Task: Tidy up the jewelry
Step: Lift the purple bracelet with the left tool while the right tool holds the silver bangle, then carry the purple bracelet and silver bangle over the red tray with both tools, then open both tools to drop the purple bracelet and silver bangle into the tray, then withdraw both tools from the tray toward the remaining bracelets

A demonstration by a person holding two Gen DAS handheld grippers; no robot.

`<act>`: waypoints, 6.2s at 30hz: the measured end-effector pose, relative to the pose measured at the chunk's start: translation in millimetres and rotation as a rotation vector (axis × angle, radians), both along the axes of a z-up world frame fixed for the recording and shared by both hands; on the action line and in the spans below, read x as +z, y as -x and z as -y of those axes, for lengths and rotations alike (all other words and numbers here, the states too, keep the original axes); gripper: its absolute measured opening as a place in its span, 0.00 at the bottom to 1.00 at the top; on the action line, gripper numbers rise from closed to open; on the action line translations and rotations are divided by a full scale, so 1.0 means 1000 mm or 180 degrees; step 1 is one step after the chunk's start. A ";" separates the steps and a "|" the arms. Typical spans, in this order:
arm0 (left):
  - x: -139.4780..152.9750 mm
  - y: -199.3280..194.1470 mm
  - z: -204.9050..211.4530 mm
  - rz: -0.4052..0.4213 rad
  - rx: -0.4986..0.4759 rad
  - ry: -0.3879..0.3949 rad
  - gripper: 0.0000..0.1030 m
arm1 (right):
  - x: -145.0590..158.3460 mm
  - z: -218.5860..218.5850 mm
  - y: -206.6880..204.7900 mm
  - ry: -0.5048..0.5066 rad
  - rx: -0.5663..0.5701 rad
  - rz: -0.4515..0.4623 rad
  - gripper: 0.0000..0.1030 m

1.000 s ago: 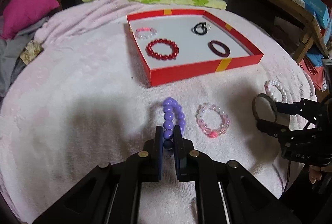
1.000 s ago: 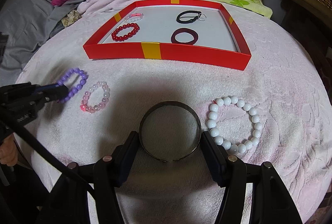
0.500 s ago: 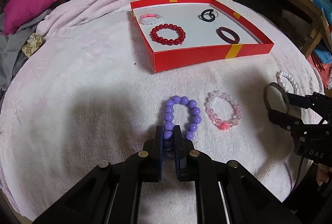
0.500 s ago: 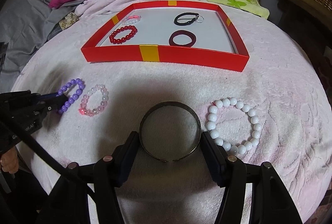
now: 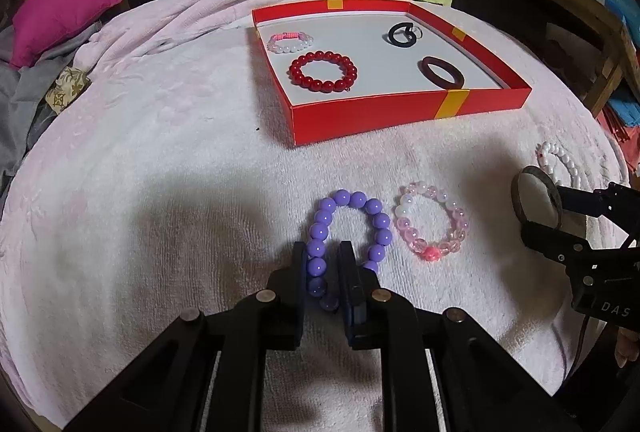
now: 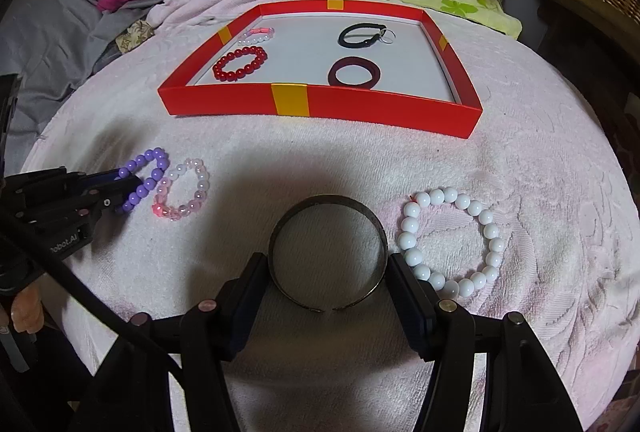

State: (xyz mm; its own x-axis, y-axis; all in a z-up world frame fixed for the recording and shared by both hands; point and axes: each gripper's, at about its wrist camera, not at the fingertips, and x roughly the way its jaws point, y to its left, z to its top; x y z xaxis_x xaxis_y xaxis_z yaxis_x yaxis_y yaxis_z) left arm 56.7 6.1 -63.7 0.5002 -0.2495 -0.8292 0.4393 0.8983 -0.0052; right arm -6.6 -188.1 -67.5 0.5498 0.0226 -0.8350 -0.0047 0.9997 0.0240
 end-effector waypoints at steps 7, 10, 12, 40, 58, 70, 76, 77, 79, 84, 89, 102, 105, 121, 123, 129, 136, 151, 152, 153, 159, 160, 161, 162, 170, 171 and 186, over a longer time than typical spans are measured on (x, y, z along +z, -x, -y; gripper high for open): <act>0.002 0.002 0.000 -0.0012 -0.0002 0.0005 0.15 | 0.000 0.000 0.000 -0.0008 -0.0002 0.0001 0.62; 0.003 0.000 -0.002 -0.0044 -0.0013 0.0037 0.13 | 0.000 0.001 -0.001 -0.0020 -0.0011 0.0003 0.62; 0.004 -0.001 -0.004 -0.0057 -0.0024 0.0079 0.09 | 0.001 0.001 -0.001 -0.0023 -0.0015 0.0003 0.62; 0.039 0.007 -0.008 0.0254 0.0154 0.0133 0.09 | 0.019 0.005 0.002 -0.0228 -0.0163 0.0237 0.62; 0.053 0.007 0.001 0.0347 0.0170 0.0317 0.09 | 0.049 0.032 0.006 -0.0353 -0.0413 0.0811 0.62; 0.060 0.004 0.011 0.0390 0.0075 0.0526 0.09 | 0.063 0.051 -0.019 -0.0448 -0.0613 0.1015 0.62; 0.058 0.004 0.016 0.0395 0.0031 0.0525 0.09 | 0.062 0.057 -0.043 -0.0711 -0.0684 0.0966 0.62; 0.057 0.005 0.017 0.0400 0.0022 0.0517 0.09 | 0.062 0.056 -0.049 -0.0730 -0.0681 0.0973 0.62; 0.057 0.005 0.018 0.0399 0.0014 0.0515 0.09 | 0.060 0.055 -0.059 -0.0775 -0.0649 0.0975 0.62; 0.065 0.002 0.018 0.0481 -0.0003 0.0629 0.09 | 0.050 0.061 -0.090 -0.0957 -0.0618 0.0882 0.62; 0.082 -0.019 0.016 0.0500 0.0092 0.0895 0.09 | 0.049 0.077 -0.115 -0.1204 -0.0657 0.0784 0.62; 0.082 -0.122 0.071 0.0161 0.0059 0.1005 0.09 | 0.036 0.102 -0.159 -0.1591 -0.0964 0.0478 0.62; 0.071 -0.143 0.082 0.0003 0.0057 0.1003 0.09 | 0.033 0.105 -0.166 -0.1610 -0.1005 0.0437 0.62; 0.055 -0.156 0.086 -0.0088 0.0154 0.0944 0.23 | 0.028 0.123 -0.167 -0.1865 -0.1210 0.0425 0.67; 0.062 -0.151 0.081 -0.0022 0.0228 0.0952 0.33 | 0.033 0.123 -0.163 -0.1835 -0.1186 0.0471 0.67; 0.081 -0.126 0.073 0.0182 0.0400 0.0794 0.55 | 0.041 0.127 -0.145 -0.1793 -0.1121 0.0557 0.67; 0.092 -0.083 0.071 0.0462 0.0494 0.0476 0.66 | 0.050 0.123 -0.111 -0.1438 -0.0978 0.0582 0.67; 0.081 0.005 0.045 0.0719 0.0414 -0.0040 0.69 | 0.061 0.106 -0.032 -0.1132 -0.0810 0.0531 0.67; 0.079 0.008 0.043 0.0705 0.0395 -0.0058 0.69 | 0.060 0.104 -0.029 -0.1119 -0.0809 0.0523 0.67; 0.078 0.011 0.043 0.0694 0.0381 -0.0076 0.69 | 0.060 0.101 -0.026 -0.1111 -0.0811 0.0506 0.67; 0.074 0.029 0.037 0.0692 0.0317 -0.0109 0.69 | 0.058 0.085 -0.005 -0.1098 -0.0762 0.0471 0.67; 0.074 0.031 0.035 0.0687 0.0310 -0.0107 0.69 | 0.057 0.081 -0.001 -0.1077 -0.0738 0.0459 0.67; 0.074 0.033 0.034 0.0683 0.0309 -0.0107 0.69 | 0.057 0.078 0.003 -0.1063 -0.0727 0.0452 0.67; 0.073 0.035 0.033 0.0672 0.0316 -0.0108 0.69 | 0.056 0.076 0.007 -0.1045 -0.0716 0.0447 0.67; 0.070 0.043 0.028 0.0636 0.0319 -0.0121 0.69 | 0.056 0.066 0.034 -0.0987 -0.0673 0.0454 0.67; 0.069 0.043 0.027 0.0625 0.0325 -0.0122 0.69 | 0.056 0.066 0.036 -0.0986 -0.0673 0.0451 0.67; 0.054 0.042 0.035 0.0574 0.0204 -0.0324 0.69 | 0.048 0.068 0.042 -0.0990 -0.0710 0.0299 0.67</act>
